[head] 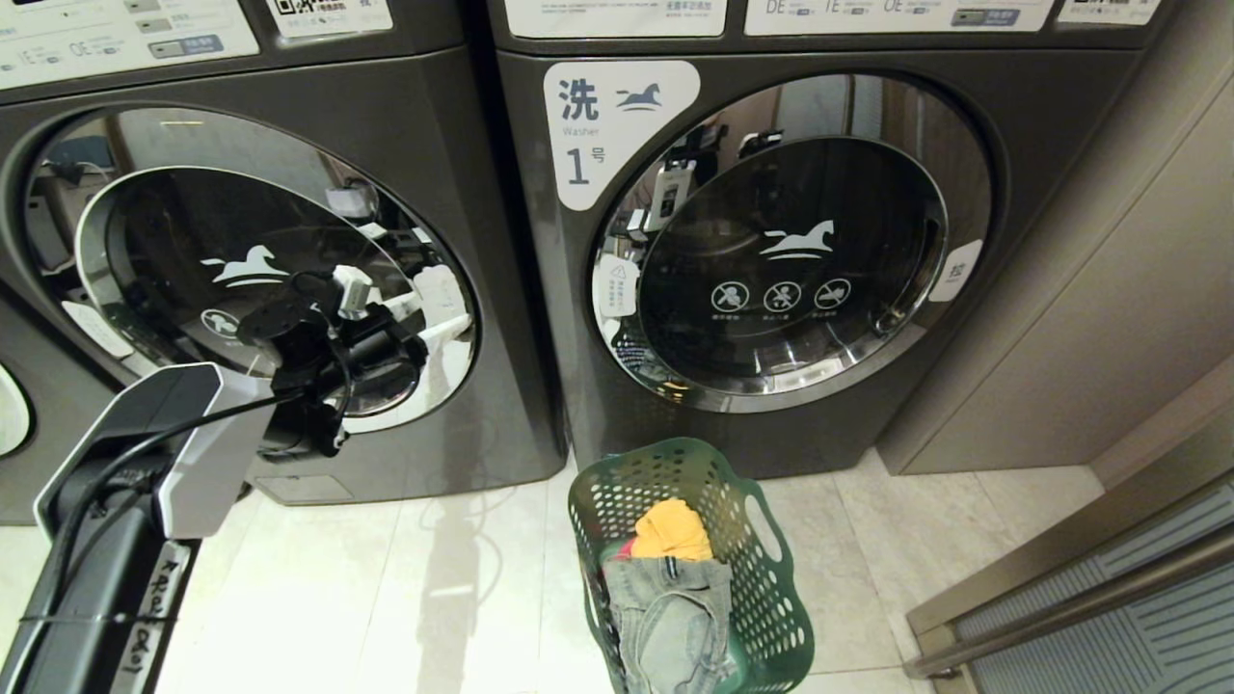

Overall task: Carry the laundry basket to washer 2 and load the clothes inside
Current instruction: Open the lid of the washing machine

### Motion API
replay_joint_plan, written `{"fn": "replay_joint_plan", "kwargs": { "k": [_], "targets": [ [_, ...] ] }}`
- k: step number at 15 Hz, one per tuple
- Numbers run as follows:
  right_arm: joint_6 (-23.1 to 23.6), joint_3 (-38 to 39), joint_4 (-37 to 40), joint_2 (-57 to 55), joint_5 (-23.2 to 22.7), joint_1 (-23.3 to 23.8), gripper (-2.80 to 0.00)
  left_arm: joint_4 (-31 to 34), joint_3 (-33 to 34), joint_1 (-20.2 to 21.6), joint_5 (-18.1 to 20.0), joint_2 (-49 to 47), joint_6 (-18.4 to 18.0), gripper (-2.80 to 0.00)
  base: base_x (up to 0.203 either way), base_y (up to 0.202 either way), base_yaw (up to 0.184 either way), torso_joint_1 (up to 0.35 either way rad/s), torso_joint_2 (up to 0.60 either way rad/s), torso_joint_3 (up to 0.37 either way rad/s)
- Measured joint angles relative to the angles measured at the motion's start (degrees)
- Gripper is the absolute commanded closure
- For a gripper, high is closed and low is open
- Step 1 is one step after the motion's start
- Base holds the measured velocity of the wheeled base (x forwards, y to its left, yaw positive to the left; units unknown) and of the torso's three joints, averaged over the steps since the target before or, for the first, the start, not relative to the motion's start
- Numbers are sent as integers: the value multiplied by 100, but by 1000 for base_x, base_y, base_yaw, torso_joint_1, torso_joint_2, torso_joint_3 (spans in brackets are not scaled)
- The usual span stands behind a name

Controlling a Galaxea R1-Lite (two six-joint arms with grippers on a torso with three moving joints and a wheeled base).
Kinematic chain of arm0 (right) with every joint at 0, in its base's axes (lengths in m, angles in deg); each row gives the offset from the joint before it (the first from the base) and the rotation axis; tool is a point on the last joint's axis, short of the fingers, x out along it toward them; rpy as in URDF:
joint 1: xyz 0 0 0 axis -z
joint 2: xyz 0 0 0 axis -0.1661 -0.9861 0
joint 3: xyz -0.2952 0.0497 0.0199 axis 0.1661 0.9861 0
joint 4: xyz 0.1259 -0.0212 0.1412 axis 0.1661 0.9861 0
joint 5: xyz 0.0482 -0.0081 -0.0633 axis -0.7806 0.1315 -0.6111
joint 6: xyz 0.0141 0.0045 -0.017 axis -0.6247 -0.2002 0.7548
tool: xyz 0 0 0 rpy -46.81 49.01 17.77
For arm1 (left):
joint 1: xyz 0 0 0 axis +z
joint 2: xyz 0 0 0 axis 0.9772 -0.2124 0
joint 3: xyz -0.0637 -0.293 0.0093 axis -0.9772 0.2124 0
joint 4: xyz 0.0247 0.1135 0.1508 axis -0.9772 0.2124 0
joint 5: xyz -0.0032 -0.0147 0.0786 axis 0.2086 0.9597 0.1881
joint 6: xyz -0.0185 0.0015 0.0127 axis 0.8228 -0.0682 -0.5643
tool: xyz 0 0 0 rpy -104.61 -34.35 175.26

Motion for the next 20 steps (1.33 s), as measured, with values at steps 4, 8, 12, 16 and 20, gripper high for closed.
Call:
{"fn": "replay_joint_plan", "kwargs": {
  "k": [4,8,12,16,20],
  "targets": [
    [-2,0,0,0,-2,0,0,-8,20,0,5,0,4,-280,0,0,0,0,0,0],
    [1,0,0,0,-2,0,0,-30,273,0,-23,130,-13,-280,0,0,0,0,0,0],
    [-2,0,0,0,1,3,0,-486,960,0,60,363,-13,-280,0,0,0,0,0,0],
    [-2,0,0,0,-2,2,0,-686,1350,0,-9,484,-22,-280,0,0,0,0,0,0],
    [-1,0,0,0,0,-2,0,-683,1444,0,-81,552,-10,-280,0,0,0,0,0,0]
  ]
}}
